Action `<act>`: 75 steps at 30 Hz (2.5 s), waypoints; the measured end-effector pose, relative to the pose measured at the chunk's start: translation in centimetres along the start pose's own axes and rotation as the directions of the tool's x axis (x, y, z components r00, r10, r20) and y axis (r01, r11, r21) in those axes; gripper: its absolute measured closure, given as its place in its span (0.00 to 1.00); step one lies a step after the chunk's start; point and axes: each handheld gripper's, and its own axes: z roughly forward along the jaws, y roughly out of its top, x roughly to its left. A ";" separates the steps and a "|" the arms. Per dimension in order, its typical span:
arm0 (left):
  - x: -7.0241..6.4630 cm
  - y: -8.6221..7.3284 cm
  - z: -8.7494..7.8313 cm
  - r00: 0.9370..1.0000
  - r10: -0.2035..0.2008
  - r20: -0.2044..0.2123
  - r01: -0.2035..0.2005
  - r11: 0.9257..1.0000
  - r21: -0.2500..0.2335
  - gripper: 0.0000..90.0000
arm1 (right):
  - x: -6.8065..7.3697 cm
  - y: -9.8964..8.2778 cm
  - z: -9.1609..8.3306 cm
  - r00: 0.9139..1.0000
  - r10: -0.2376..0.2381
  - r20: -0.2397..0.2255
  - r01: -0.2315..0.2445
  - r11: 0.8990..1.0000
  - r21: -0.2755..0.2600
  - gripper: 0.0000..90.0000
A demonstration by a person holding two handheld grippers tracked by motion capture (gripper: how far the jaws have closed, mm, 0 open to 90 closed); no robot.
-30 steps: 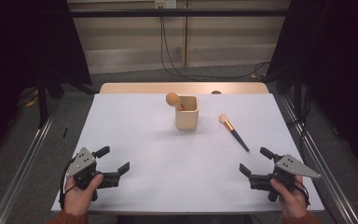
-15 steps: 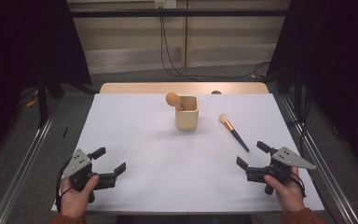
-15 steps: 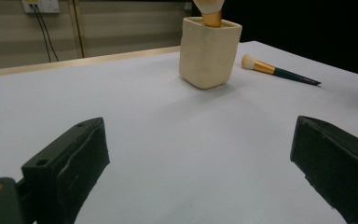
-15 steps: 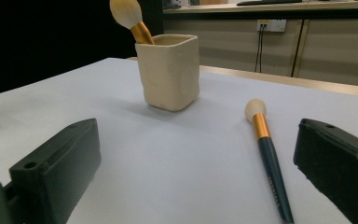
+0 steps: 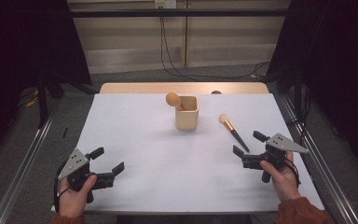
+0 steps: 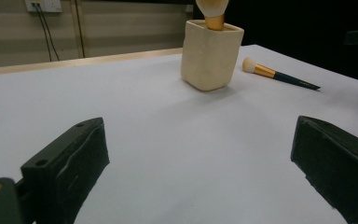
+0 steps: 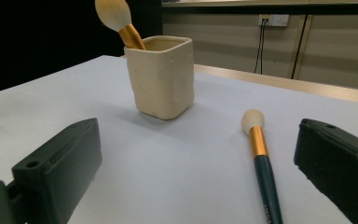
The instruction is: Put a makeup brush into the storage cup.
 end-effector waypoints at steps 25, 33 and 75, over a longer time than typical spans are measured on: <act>0.1 0.1 0.2 1.000 0.010 0.022 -0.010 1.000 0.010 0.04 | -3.1 3.8 3.8 0.999 -0.027 0.030 0.022 0.989 0.149 0.00; 0.1 0.2 0.2 1.000 0.013 0.021 -0.013 1.000 0.008 0.04 | -4.0 4.5 5.1 0.998 -0.044 0.034 0.036 0.973 0.230 0.01; 0.4 0.1 0.4 0.999 0.025 0.032 -0.026 1.000 0.015 0.04 | -6.8 6.2 13.3 0.993 -0.077 -0.087 0.116 0.621 0.775 0.04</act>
